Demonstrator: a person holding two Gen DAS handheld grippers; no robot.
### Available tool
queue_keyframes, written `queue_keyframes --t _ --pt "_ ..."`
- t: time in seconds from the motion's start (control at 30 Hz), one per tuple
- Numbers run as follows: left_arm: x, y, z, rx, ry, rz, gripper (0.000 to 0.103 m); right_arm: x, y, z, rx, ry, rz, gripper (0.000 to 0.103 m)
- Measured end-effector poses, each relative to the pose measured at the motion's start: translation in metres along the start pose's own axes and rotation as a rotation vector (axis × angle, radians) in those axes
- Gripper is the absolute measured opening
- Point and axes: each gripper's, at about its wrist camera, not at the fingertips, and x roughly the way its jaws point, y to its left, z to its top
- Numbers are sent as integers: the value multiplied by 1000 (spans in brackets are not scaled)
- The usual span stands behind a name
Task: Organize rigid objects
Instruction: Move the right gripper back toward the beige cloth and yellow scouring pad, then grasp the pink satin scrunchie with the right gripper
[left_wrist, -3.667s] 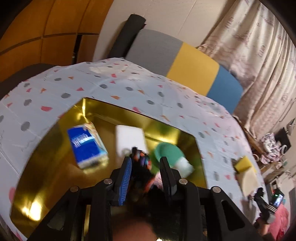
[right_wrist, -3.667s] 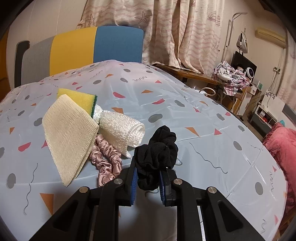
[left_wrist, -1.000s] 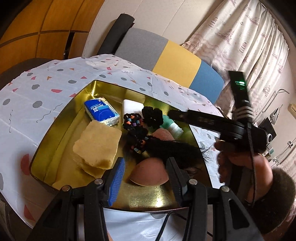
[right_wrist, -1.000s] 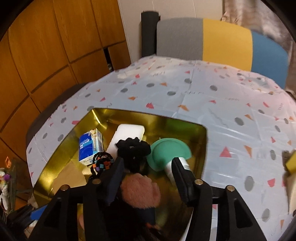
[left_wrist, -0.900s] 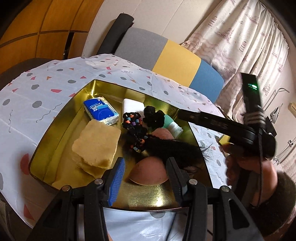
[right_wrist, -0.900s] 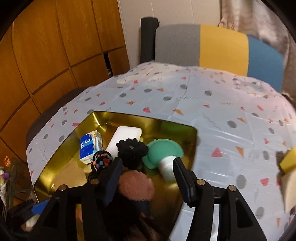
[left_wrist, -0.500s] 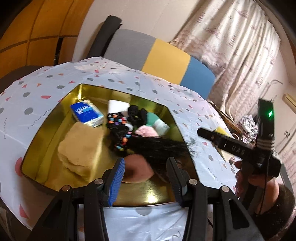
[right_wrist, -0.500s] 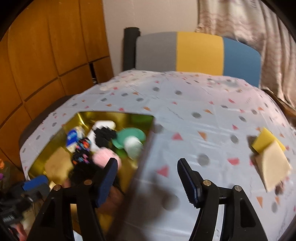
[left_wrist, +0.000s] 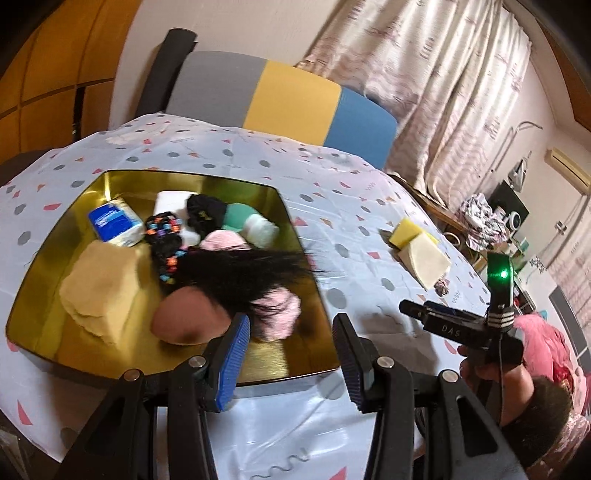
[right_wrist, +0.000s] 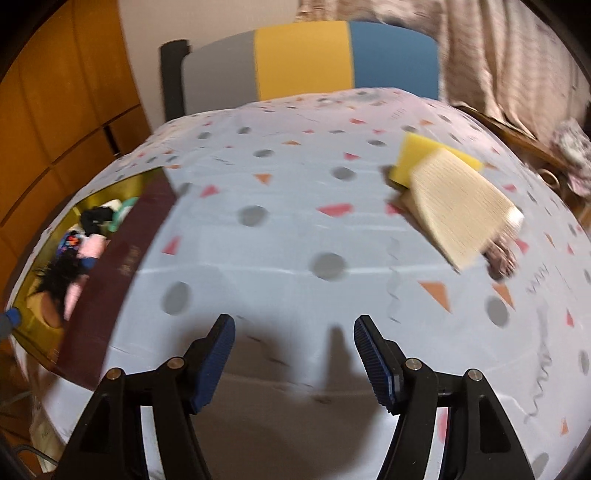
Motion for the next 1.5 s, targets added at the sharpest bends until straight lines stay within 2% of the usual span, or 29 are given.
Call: queue_keyframes --t 0.2,0.33,0.57,0.73,0.87,1.07,1.13,1.17,1.23,1.33,1.43,1.5 --pt "17 -31 5 69 50 -18 47 -3 -50 -12 77 4 -51 68" --pt "26 -52 9 122 71 -32 47 -7 -84 -7 119 -11 -85 68" --pt "39 -71 9 135 109 -48 47 -4 -139 51 171 -98 -137 71" --pt "39 -68 11 128 111 -13 47 24 -165 96 179 -86 -175 72" --pt "41 -63 14 106 105 9 47 45 -156 97 156 -23 -89 72" --pt "53 -71 18 103 114 -8 47 19 -91 55 14 -57 179 72" --pt "56 -77 18 116 115 -14 47 10 -81 41 -13 -59 242 73" --pt "57 -80 18 125 116 -18 47 4 -81 34 -21 -65 243 73" --pt "58 -83 16 135 117 -23 47 -1 -93 28 0 -84 167 73" --pt "61 -85 13 136 127 -24 47 -2 -140 35 128 -117 -69 72" --pt "65 -86 11 122 142 -27 47 8 -174 44 247 -102 -135 67" --pt "67 -88 10 121 148 -28 47 22 -186 50 262 -81 -169 65"
